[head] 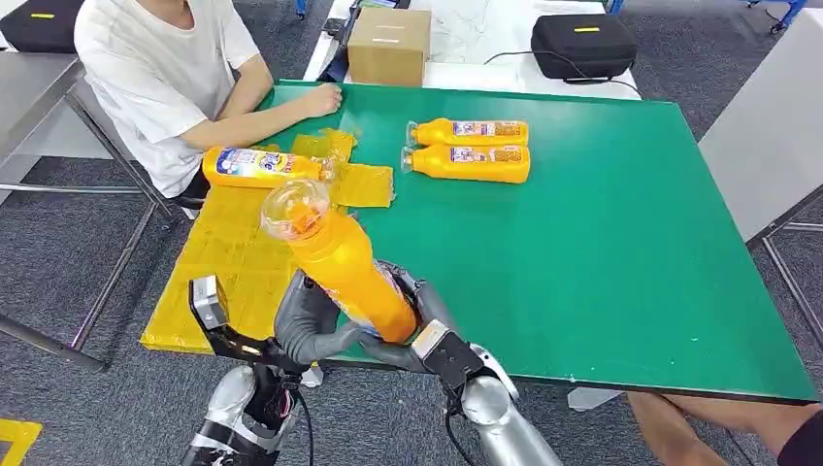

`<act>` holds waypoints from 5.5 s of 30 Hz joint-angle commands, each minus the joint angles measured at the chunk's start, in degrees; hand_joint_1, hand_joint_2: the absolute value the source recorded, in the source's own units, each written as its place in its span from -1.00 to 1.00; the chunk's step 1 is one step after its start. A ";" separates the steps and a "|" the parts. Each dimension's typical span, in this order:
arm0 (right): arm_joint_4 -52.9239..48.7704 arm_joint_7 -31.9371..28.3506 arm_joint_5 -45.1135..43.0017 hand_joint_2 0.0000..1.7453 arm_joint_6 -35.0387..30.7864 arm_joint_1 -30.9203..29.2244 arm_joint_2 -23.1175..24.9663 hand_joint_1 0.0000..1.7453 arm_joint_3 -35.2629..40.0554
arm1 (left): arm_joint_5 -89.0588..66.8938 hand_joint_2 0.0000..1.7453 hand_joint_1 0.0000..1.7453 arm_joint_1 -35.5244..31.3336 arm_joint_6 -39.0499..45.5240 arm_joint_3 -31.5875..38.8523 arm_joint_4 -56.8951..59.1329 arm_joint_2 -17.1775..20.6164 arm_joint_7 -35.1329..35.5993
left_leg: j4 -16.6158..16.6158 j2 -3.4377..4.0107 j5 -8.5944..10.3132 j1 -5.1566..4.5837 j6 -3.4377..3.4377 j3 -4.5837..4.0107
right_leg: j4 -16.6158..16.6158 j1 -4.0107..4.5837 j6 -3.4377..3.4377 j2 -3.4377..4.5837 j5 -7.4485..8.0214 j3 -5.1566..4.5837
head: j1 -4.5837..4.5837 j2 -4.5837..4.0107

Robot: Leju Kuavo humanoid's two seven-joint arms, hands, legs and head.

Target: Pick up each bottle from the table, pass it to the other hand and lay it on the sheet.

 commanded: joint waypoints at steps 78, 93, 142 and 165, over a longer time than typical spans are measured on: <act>19.05 0.62 6.56 -1.00 -7.32 -3.50 0.24 -1.00 3.77 | -64.43 1.00 1.00 -29.40 29.99 9.62 54.85 19.96 2.57 | -0.09 0.27 -0.02 0.04 -0.10 0.43 | -0.01 0.03 -0.12 0.21 0.03 0.27 | 0.00 0.00; 23.31 -0.63 4.70 -1.00 -7.49 -5.32 0.40 -1.00 4.62 | -63.39 1.00 -1.00 -28.28 22.35 11.45 57.51 17.01 2.76 | -0.20 0.38 -0.03 0.00 -0.10 1.00 | -0.02 -0.01 -0.15 0.31 0.03 0.77 | 0.00 0.00; 1.06 15.89 37.23 1.00 -27.89 -2.91 -9.62 -1.00 6.98 | -30.24 1.00 -1.00 -8.56 21.68 21.48 -1.26 5.94 -8.85 | 0.04 0.06 -0.10 0.04 -0.08 0.29 | 0.04 0.03 -0.10 0.11 -0.10 0.26 | 0.07 0.00; 17.44 29.54 41.76 1.00 -18.52 -6.43 -12.53 -1.00 -2.16 | -26.05 1.00 -1.00 -3.18 19.17 22.05 -2.09 5.18 -6.85 | -0.05 0.07 -0.11 0.04 -0.10 0.43 | -0.04 0.04 -0.13 0.13 -0.11 0.39 | 0.04 0.00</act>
